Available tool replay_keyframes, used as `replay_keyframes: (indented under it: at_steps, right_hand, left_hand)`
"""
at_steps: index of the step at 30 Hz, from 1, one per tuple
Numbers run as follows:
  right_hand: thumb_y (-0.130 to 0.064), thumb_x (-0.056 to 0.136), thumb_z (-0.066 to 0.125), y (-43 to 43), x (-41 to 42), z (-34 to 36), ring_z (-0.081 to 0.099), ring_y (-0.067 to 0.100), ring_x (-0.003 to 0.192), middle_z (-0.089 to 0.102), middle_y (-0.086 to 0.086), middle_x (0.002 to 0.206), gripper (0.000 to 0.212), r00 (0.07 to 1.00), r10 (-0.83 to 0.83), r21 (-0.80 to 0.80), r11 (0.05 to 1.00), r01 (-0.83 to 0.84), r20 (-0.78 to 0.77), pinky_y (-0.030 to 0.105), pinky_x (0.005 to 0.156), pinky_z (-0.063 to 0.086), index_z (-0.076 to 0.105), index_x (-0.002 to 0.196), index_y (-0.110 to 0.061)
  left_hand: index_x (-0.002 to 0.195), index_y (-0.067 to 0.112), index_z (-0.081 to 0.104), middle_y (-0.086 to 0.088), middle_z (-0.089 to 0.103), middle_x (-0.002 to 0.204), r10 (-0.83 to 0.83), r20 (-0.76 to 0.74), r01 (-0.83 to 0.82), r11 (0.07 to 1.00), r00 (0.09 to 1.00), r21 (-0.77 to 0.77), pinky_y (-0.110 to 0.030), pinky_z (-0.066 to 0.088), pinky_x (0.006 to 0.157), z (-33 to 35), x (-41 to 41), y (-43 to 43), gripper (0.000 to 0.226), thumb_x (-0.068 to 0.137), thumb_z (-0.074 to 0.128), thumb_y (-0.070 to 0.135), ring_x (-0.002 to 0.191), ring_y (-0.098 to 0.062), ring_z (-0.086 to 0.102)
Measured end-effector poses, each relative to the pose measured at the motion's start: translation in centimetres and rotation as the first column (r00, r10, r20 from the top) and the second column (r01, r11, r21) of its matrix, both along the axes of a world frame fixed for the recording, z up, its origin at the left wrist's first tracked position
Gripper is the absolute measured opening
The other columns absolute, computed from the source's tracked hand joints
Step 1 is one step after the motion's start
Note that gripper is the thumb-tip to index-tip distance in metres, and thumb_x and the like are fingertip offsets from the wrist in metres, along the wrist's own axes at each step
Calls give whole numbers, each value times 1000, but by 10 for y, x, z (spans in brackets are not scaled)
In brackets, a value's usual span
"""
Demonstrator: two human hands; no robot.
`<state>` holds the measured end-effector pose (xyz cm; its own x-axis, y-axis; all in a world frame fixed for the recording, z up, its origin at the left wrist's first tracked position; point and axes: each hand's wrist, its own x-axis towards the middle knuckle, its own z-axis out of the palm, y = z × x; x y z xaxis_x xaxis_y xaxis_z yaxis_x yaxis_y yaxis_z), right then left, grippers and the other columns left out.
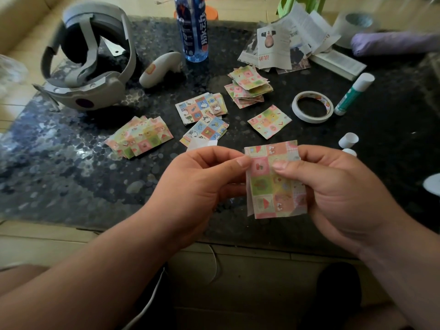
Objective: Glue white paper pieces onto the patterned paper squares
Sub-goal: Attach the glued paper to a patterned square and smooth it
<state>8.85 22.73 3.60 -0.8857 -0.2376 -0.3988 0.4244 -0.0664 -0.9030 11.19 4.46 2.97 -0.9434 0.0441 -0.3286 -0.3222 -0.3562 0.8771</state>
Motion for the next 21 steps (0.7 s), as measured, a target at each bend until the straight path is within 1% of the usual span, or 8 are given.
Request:
replay_keyframes:
  at_steps: [3,5,9,12,15,18,21]
  right_hand:
    - [-22,76,68,-1,1,-1,76,32,100,78,16,102,37,1000,5,18,1000,-5,-16,61,91,57,76,108,-5]
    - [-25,76,69,-2,2,-1,76,31,99,79,15,101,38,999,7,48,999,-5,-44,60,92,57,77,107,-6]
    - [-28,76,68,-3,3,-1,77,25,95,79,11,98,36,995,6,88,996,3,-101,50,83,60,78,105,-9]
    - [-30,75,70,-3,3,0,77,25,95,80,10,97,35,990,5,114,993,12,-143,50,82,60,79,103,-10]
    - [-29,73,70,-2,5,1,77,27,91,79,11,94,36,987,1,105,994,17,-162,49,76,61,78,102,-10]
    - [-29,72,69,-2,6,3,78,26,87,80,11,92,33,983,5,101,995,14,-185,42,68,62,78,98,-11]
    - [-26,74,68,-1,7,4,78,25,84,80,10,90,29,984,4,83,996,11,-180,35,61,62,78,97,-12]
  left_hand:
    - [79,6,72,-15,76,89,-6,-12,6,1000,1000,-28,-32,62,72,-1,1,0,8,78,70,14,85,-27,75]
    - [78,7,72,-15,76,89,-4,-23,3,999,1000,-37,-32,62,72,-2,1,-1,7,77,71,14,85,-27,75]
    - [77,10,75,-16,77,91,-5,-36,3,999,999,-49,-32,60,73,-3,3,0,6,77,72,16,86,-27,75]
    - [77,10,75,-18,76,92,-7,-45,6,1000,999,-31,-34,61,75,-4,2,0,7,76,72,17,86,-28,75]
    - [77,8,75,-18,76,89,-15,-52,15,1000,999,13,-33,61,74,-3,1,0,6,76,72,13,84,-27,74]
    - [73,10,76,-15,76,86,-33,-62,36,998,998,50,-30,61,71,-2,1,-1,6,76,71,10,81,-26,74]
    - [76,9,76,-16,76,88,-65,-81,71,994,995,81,-32,61,73,-2,0,-2,2,77,75,10,83,-27,75]
